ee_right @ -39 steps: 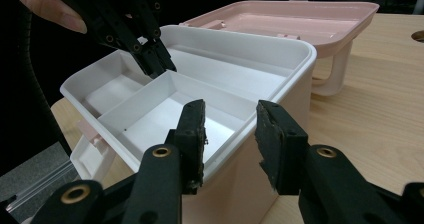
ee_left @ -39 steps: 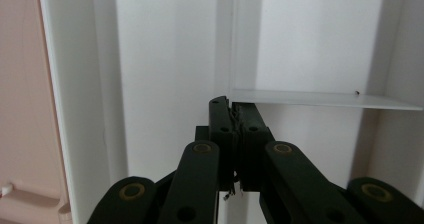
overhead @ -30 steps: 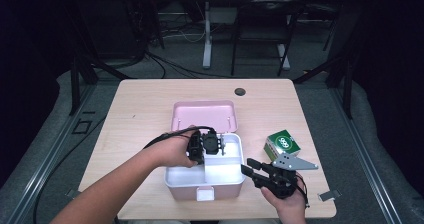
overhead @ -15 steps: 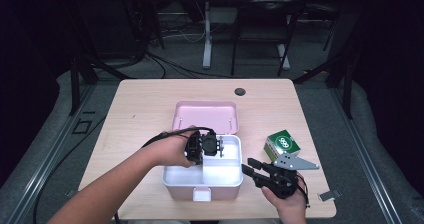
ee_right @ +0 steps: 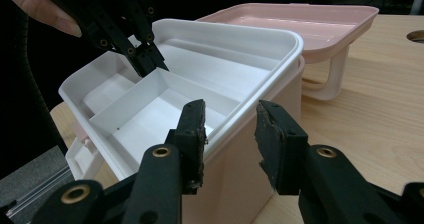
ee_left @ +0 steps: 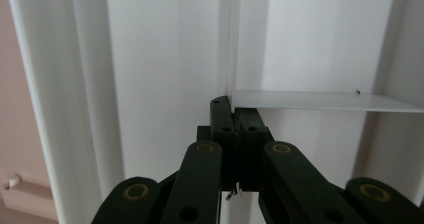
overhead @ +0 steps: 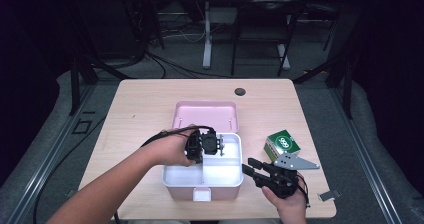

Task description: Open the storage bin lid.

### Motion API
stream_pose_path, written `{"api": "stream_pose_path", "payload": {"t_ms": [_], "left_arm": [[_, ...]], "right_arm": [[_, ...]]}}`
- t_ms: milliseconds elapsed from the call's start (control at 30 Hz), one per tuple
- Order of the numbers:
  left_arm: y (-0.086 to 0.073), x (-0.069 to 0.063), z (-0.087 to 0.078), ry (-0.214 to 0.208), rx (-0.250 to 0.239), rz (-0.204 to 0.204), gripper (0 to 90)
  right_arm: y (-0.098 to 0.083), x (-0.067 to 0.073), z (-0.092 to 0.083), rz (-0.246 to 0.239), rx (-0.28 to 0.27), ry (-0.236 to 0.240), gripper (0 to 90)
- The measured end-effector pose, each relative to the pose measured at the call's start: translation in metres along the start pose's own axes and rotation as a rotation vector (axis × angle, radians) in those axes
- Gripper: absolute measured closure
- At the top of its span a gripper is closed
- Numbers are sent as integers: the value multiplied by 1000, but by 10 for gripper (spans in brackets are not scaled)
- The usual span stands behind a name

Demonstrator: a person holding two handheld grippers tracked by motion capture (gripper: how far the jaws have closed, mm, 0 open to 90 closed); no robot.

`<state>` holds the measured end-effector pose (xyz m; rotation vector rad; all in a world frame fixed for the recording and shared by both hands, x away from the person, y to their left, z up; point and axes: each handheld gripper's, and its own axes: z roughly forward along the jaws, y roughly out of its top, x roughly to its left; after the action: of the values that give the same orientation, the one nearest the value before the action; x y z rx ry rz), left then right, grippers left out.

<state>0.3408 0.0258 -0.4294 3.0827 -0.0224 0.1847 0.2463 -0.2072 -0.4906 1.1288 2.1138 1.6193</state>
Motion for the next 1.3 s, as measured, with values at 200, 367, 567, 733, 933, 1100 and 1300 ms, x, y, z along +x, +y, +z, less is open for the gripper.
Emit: {"api": "stream_pose_path", "payload": {"t_ms": [200,367,567,733,933,1100,1300], "left_arm": [[-1,-2,-8,20,-14,-3,894],[-5,-1,-17,30,-31,-18,894],[-14,2,-27,37,-52,-47,894],[-25,5,-34,36,-63,-83,894],[-46,9,-40,42,-70,-131,894],[-69,12,-43,52,-70,-187,893],[-98,17,-47,60,-66,-271,894]], "right_arm": [[2,-1,-4,0,-12,-5,640],[4,-3,-7,3,-24,-11,640],[4,-4,-10,9,-32,-21,638],[4,-5,-10,14,-33,-21,638],[4,-5,-9,12,-28,-19,638],[3,-5,-8,15,-26,-17,639],[2,-6,-7,11,-21,-22,639]]}}
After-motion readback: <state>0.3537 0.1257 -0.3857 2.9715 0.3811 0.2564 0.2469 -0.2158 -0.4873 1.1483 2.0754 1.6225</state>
